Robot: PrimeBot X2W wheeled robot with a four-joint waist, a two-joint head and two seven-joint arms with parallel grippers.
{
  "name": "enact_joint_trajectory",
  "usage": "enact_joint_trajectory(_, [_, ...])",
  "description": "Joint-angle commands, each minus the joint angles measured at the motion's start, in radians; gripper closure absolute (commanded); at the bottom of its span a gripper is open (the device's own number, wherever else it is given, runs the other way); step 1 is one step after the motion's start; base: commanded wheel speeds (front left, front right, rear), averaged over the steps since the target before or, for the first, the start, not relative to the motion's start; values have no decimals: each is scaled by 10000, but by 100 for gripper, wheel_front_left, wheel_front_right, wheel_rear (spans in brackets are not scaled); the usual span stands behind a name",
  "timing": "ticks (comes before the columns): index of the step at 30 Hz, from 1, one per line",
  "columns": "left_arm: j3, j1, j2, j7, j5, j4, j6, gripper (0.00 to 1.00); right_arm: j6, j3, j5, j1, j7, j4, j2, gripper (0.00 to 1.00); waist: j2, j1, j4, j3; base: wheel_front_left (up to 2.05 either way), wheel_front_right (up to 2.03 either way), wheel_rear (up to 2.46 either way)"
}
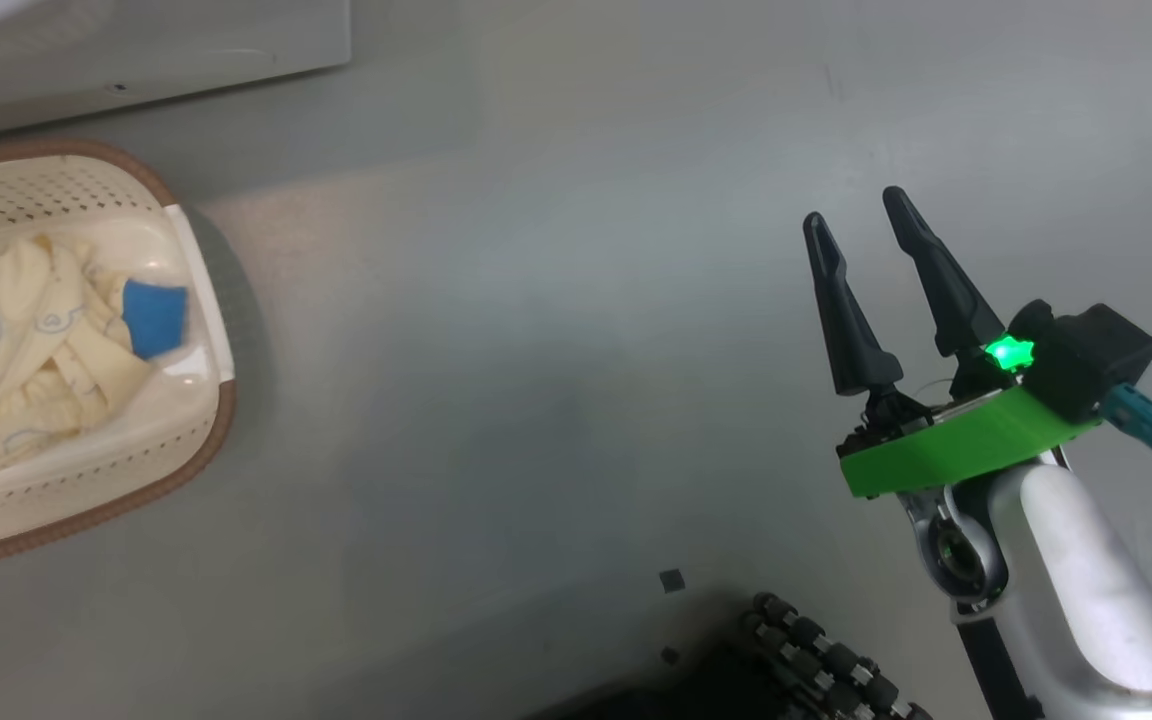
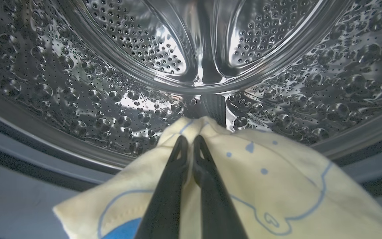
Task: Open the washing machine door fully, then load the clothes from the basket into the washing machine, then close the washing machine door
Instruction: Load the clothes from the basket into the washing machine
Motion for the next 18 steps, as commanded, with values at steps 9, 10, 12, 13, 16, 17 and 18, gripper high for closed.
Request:
enact_joint_trajectory(9, [-44, -1752, 1089, -2194, 1002, -605, 431, 100, 39, 435, 439, -290, -96, -393, -85, 0, 1, -1, -674, 994, 0, 0, 0])
enact_joint_trajectory(10, [-122, -1874, 1146, -2398, 1150, -589, 476, 100, 39, 453, 465, -315, -96, -406, -85, 0, 1, -1, -699, 1046, 0, 0, 0])
enact_joint_trajectory(12, [-91, -2179, 1177, -2872, 1234, -581, 596, 100, 39, 512, 519, -379, -96, -427, -85, 0, 1, -1, -768, 1173, 0, 0, 0])
enact_joint_trajectory(13, [-53, -2309, 1187, -3110, 1268, -555, 700, 100, 39, 539, 543, -411, -96, -437, -85, 0, 1, -1, -797, 1217, 0, 0, 0])
enact_joint_trajectory(16, [-170, -2515, 1193, -3292, 1431, -281, 866, 100, 39, 616, 598, -494, -97, -438, -85, 0, 1, -1, -850, 1324, 0, 0, 0])
enact_joint_trajectory(17, [-114, -2501, 1133, -3177, 1332, -194, 915, 100, 39, 623, 607, -502, -97, -428, -85, 0, 1, -1, -849, 1342, 0, 0, 0])
enact_joint_trajectory(18, [-39, -2444, 1061, -2954, 1197, -68, 972, 100, 39, 630, 615, -510, -97, -416, -85, 0, 1, -1, -844, 1355, 0, 0, 0])
